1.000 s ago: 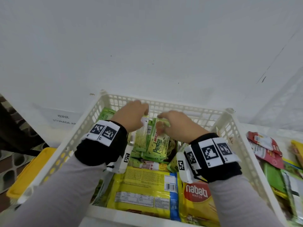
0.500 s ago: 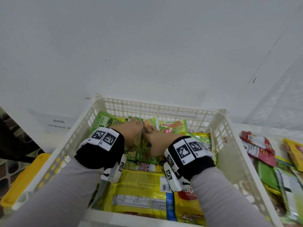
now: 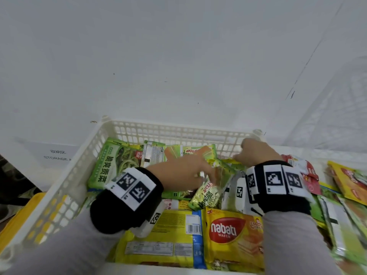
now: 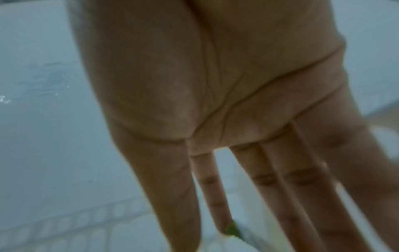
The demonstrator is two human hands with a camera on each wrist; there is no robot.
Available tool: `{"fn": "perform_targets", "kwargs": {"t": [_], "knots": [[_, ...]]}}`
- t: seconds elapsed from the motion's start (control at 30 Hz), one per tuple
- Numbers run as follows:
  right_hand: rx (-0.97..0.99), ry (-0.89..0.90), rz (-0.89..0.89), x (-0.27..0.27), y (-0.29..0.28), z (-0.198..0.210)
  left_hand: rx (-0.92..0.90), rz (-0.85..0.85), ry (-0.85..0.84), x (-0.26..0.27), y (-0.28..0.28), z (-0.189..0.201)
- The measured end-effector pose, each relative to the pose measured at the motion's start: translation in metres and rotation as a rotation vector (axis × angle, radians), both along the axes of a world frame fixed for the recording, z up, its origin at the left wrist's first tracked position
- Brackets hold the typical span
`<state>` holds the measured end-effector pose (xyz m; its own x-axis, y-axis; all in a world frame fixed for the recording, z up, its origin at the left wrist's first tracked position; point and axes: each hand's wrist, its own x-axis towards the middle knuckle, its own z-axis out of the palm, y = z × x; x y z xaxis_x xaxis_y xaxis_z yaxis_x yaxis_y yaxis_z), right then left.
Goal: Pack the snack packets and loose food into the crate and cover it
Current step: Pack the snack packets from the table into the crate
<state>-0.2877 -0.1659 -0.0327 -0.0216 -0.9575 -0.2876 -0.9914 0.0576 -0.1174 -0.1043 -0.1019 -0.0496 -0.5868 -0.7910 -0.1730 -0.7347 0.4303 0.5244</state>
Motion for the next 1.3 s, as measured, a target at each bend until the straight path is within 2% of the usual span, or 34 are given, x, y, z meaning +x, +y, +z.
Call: {"fn": "perform_targets", "kwargs": {"t": [0.13,0.27,0.33,0.4,0.6,0.67,0.8,0.87,0.97,1.07,1.13,1.23,1.3], "knots": [[0.148,0.066,0.101,0.013,-0.006,-0.016,0.060,-0.158,-0.124,-0.008,0.000,-0.007],[0.112,0.077,0.064,0.014,-0.006,-0.017,0.132,-0.183,-0.273,-0.012,-0.003,-0.011],[0.053,0.029,0.010,0.012,-0.003,-0.012,0.102,-0.141,-0.277,-0.014,-0.003,-0.012],[-0.024,-0.031,-0.030,0.011,-0.001,-0.009,0.068,-0.057,-0.167,-0.013,-0.003,-0.009],[-0.280,-0.058,-0.173,0.015,0.005,-0.001,-0.120,0.419,0.513,0.019,-0.002,0.021],[-0.331,-0.076,-0.197,0.016,0.006,0.001,-0.157,0.434,0.586,0.036,-0.002,0.031],[-0.442,-0.103,-0.193,0.020,0.008,0.006,-0.030,0.267,0.399,0.061,0.003,0.034],[-0.524,-0.148,-0.192,0.024,0.010,0.008,0.072,0.239,0.303,0.065,0.006,0.025],[-0.616,-0.410,-0.113,0.030,0.012,0.011,0.201,0.208,0.066,0.063,0.009,0.008],[-0.407,-0.776,0.023,0.039,0.008,0.007,0.171,0.154,-0.183,0.058,0.011,-0.007],[-0.192,-0.922,0.038,0.048,0.008,0.003,0.138,0.129,-0.245,0.054,0.011,-0.014],[0.001,-0.937,0.040,0.057,0.004,-0.011,0.059,0.080,-0.310,0.051,0.011,-0.018],[-0.007,-0.774,0.088,0.058,0.001,-0.021,-0.024,0.061,-0.341,0.050,0.011,-0.021]]}}
